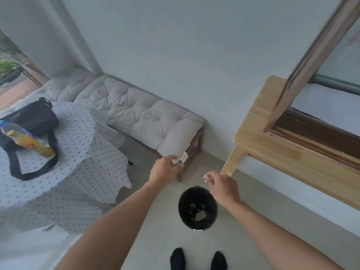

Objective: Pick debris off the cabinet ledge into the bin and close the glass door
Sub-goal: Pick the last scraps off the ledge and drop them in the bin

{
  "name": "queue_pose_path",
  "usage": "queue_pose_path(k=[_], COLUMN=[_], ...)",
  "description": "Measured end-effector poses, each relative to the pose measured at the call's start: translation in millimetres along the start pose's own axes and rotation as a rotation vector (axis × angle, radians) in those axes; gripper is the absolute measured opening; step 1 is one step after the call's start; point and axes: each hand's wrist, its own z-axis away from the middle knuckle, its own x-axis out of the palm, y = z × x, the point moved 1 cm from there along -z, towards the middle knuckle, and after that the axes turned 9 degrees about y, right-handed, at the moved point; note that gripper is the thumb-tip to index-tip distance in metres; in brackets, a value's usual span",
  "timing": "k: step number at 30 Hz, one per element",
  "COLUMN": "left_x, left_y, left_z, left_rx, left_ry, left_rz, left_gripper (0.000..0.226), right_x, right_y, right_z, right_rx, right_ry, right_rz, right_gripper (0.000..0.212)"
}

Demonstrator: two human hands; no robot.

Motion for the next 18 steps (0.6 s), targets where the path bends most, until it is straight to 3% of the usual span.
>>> queue_pose_path(k=[9,18], left_x=[15,14], left_y=[-45,-25], left_z=[-6,-12], left_rx=[-0.050,-0.040], left_ry=[-0.050,-0.078], left_rz=[-0.073,-0.064], left_gripper=[0.043,0.047], right_x=[56,30], right_y=[14,21], right_z=[11,7], right_rx=[0.091,0.132], right_ry=[-0.165,-0.120], right_rz=[0.054,0.041], right_gripper=[0.025,0.038])
